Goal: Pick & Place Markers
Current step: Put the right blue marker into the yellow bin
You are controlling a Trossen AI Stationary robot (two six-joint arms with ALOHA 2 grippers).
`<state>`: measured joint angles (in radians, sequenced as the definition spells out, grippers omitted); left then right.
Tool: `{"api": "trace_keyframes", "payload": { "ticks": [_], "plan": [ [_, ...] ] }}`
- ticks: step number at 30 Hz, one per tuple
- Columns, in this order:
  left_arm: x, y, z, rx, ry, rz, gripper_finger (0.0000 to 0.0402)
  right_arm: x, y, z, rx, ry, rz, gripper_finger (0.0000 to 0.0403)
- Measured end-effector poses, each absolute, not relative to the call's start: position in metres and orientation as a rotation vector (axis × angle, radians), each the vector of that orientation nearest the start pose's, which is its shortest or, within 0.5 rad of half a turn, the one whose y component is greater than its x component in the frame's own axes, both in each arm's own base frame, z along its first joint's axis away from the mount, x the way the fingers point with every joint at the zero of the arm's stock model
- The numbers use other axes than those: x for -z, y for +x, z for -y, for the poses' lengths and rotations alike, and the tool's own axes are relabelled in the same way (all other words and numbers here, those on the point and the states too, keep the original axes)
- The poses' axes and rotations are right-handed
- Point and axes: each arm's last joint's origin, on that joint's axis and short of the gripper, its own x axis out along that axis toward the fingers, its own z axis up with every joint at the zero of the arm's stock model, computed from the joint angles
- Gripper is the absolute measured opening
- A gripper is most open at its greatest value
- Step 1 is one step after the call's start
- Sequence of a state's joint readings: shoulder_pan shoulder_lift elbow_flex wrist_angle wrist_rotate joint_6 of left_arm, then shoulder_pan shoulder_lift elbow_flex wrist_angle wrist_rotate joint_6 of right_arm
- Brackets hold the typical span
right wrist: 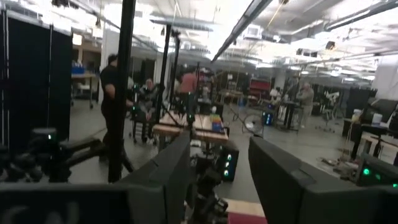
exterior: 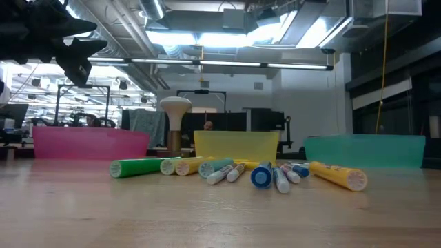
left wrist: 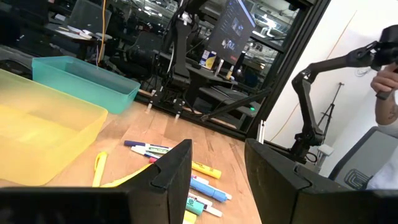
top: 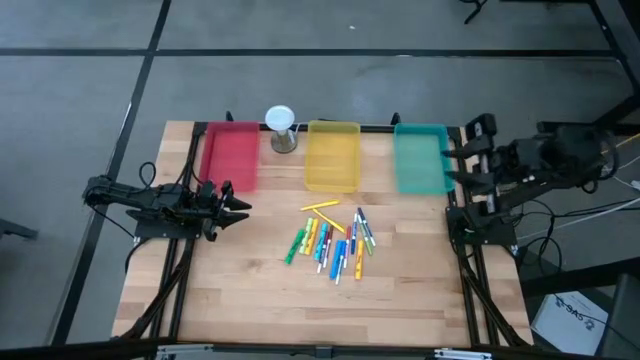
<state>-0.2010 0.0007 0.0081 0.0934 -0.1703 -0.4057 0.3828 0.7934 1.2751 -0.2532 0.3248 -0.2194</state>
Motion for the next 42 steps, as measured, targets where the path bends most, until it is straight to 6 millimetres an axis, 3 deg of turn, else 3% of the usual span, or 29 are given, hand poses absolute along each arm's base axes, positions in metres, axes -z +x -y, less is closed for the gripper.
{"api": "trace_keyframes", "payload": {
  "ticks": [15,31,36,42],
  "plan": [
    [-0.175,0.095,0.014,0.05,-0.424,0.092,0.0143,-0.461,0.162,-0.05,0.072,-0.195,0.063,0.0162],
    [-0.175,0.095,0.014,0.05,-0.424,0.091,0.0143,-0.444,0.199,-0.031,0.352,-0.282,-0.073,0.0162],
    [-0.175,0.095,0.014,0.05,-0.424,0.091,0.0143,-0.432,0.212,-0.026,0.391,-0.267,-0.164,0.0162],
    [-0.175,0.095,0.014,0.05,-0.424,0.092,0.0143,-0.403,0.228,-0.019,0.411,-0.124,-0.347,0.0162]
  ]
}}
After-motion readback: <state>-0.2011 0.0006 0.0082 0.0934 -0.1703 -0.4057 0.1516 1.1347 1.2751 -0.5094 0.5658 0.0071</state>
